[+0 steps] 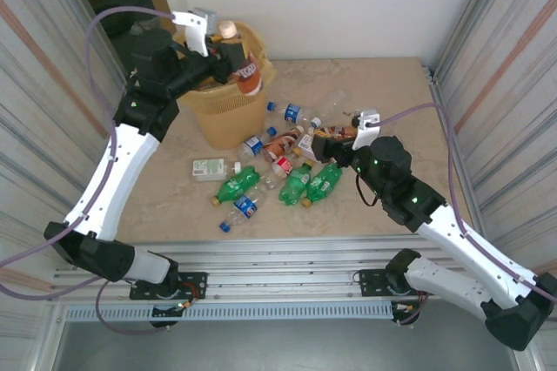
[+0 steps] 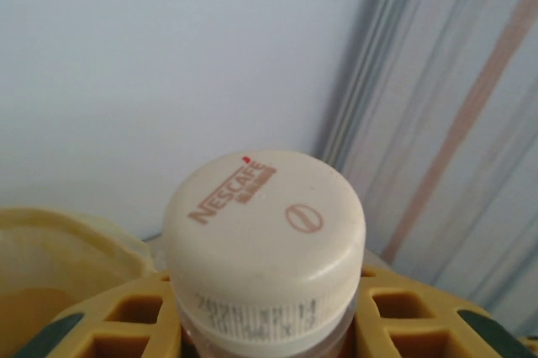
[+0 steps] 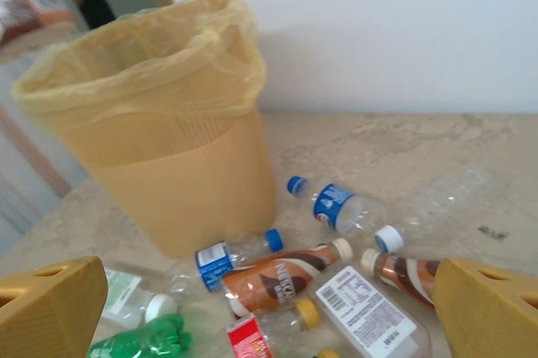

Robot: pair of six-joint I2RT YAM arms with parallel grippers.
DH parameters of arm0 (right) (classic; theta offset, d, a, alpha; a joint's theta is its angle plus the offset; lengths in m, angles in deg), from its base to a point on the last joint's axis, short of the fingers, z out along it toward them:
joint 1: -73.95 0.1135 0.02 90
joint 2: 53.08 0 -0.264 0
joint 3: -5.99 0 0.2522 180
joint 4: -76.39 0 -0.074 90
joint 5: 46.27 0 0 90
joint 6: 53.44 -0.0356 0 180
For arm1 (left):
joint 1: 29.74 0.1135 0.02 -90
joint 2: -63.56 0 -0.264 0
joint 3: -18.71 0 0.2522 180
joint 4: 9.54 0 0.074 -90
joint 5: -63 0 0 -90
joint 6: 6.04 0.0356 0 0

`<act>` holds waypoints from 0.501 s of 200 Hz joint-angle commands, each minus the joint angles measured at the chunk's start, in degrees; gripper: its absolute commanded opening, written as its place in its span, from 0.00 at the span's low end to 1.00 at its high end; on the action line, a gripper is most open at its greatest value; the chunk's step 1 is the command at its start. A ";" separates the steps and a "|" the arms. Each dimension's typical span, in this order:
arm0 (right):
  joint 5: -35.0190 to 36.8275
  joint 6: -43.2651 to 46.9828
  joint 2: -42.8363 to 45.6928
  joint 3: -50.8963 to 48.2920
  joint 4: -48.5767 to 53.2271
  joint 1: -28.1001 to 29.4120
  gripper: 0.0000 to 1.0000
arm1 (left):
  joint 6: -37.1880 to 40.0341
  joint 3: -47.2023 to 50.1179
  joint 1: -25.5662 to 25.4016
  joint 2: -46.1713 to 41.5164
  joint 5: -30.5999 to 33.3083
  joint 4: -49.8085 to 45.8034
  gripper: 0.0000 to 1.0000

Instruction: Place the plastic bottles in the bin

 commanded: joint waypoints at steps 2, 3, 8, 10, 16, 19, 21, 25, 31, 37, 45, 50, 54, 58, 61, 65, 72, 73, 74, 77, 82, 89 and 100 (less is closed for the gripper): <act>2.63 -6.46 1.01 -0.28 1.89 -2.40 0.98 | 3.33 -4.51 2.50 1.78 2.69 -0.65 0.12; 2.91 -6.60 0.95 -0.25 2.07 -2.49 0.98 | 3.38 -4.66 2.64 1.97 2.69 -0.67 0.12; 3.94 -7.37 0.77 -0.02 3.25 -2.87 0.98 | 3.62 -5.58 3.27 2.60 2.78 -0.91 0.11; 4.36 -7.65 0.64 0.03 3.71 -2.98 0.98 | 3.72 -5.88 3.43 2.95 2.85 -1.05 0.11; 5.50 -8.36 0.40 0.42 5.12 -3.27 0.98 | 4.08 -7.08 4.22 3.98 3.03 -1.58 0.11; 5.99 -8.80 0.19 0.62 5.74 -3.35 0.98 | 4.29 -7.74 4.53 4.53 3.21 -1.98 0.11; 6.42 -9.02 0.08 0.69 6.18 -3.43 0.98 | 4.39 -8.31 4.76 4.97 3.22 -2.24 0.11; 7.13 -9.34 -0.10 0.86 6.98 -3.58 0.98 | 4.63 -9.16 5.29 5.75 3.46 -2.89 0.11; 7.88 -9.75 -0.44 1.17 8.11 -3.62 0.98 | 5.13 -10.65 5.81 6.96 3.79 -3.79 0.11; 8.50 -9.98 -0.82 1.44 8.88 -3.70 0.98 | 5.89 -12.06 6.37 8.21 4.09 -4.69 0.11; 8.91 -10.23 -1.24 1.63 9.88 -3.72 0.98 | 6.84 -13.96 7.00 10.01 4.51 -5.92 0.11; 9.11 -10.45 -1.44 1.73 10.40 -3.72 0.98 | 7.57 -15.19 7.28 11.17 4.95 -6.79 0.11; 9.37 -10.58 -1.68 1.87 10.78 -3.73 0.98 | 8.09 -16.24 7.55 12.10 5.26 -7.56 0.11; 9.59 -10.73 -1.93 1.87 11.21 -3.73 0.98 | 8.60 -17.29 7.73 12.99 5.54 -8.33 0.11; 9.72 -10.85 -2.01 1.89 11.38 -3.87 0.98 | 9.03 -18.04 7.89 13.69 5.77 -8.79 0.11; 9.92 -11.05 -2.28 1.91 11.79 -3.86 0.98 | 9.51 -19.04 8.08 14.51 6.02 -9.64 0.11; 10.97 -11.94 -2.62 2.20 12.83 -3.90 0.98 | 10.44 -20.64 8.38 16.15 6.37 -10.78 0.11; 11.21 -12.11 -2.66 2.22 12.99 -3.89 0.98 | 10.53 -20.94 8.44 16.40 6.51 -10.92 0.11; 11.37 -12.37 -2.73 2.27 13.07 -3.94 0.98 | 10.58 -21.18 8.47 16.66 6.62 -11.12 0.11; 11.96 -13.00 -2.91 2.30 13.67 -3.93 0.98 | 10.81 -21.91 8.61 17.36 6.94 -11.75 0.11; 12.87 -13.84 -3.12 2.26 14.31 -3.98 0.98 | 11.10 -23.09 8.84 18.45 7.67 -12.81 0.11; 13.20 -14.47 -3.46 2.25 14.94 -4.31 0.98 | 11.44 -24.62 9.08 20.03 8.11 -14.06 0.11; 13.14 -15.81 -4.07 2.41 16.16 -4.91 0.98 | 12.08 -26.26 9.43 22.09 8.66 -15.61 0.11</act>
